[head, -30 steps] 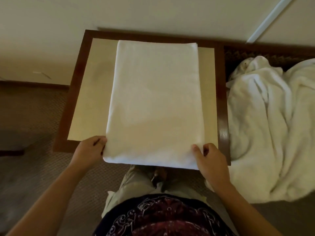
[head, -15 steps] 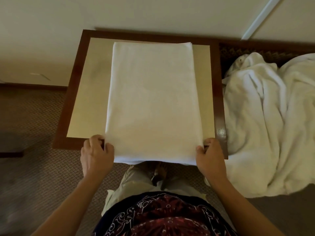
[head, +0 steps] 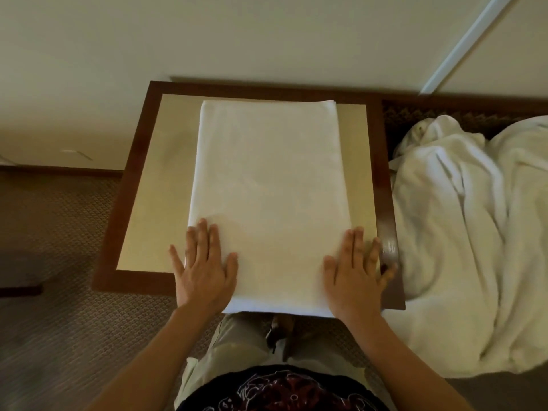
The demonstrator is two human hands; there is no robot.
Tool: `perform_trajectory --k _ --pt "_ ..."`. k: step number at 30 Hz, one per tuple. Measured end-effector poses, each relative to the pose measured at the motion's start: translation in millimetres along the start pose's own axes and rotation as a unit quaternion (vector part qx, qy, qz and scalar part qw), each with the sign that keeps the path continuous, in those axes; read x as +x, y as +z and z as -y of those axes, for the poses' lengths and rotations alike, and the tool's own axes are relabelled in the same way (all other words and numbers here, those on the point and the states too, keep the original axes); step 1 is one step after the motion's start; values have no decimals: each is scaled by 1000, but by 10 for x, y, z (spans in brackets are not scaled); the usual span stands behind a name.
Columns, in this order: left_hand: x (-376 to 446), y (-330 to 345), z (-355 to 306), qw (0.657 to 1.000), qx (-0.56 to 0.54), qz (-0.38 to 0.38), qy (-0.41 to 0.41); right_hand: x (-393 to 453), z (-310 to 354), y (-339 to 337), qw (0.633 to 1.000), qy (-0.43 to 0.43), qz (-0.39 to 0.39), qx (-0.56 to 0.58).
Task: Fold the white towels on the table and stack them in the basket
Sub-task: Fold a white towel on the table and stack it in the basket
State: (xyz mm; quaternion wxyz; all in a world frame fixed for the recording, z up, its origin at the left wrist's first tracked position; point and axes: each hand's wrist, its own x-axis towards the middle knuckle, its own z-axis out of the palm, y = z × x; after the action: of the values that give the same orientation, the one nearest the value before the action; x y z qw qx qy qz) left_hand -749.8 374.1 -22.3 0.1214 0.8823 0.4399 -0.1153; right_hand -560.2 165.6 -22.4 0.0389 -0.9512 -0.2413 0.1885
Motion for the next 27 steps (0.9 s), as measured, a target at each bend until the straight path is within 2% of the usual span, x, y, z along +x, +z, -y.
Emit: perform_trajectory --k 2,4,6,20,27 --pt "142 -35 -154 1000 -18 -2 -15 82 160 -17 998 -50 -23 4" --pt "338 -54 -281 999 -26 -7 29 239 361 -10 990 -139 -22 -8" --pt "600 -63 -367 998 -27 -10 51 482 556 -11 983 -183 -8 -31" --pt "2899 -742 -423 996 16 -53 77 2762 1068 -720 997 -64 -37 -35" --pt "3628 -953 -518 993 18 -45 112 3391 1215 -937 998 -39 -37 -16"
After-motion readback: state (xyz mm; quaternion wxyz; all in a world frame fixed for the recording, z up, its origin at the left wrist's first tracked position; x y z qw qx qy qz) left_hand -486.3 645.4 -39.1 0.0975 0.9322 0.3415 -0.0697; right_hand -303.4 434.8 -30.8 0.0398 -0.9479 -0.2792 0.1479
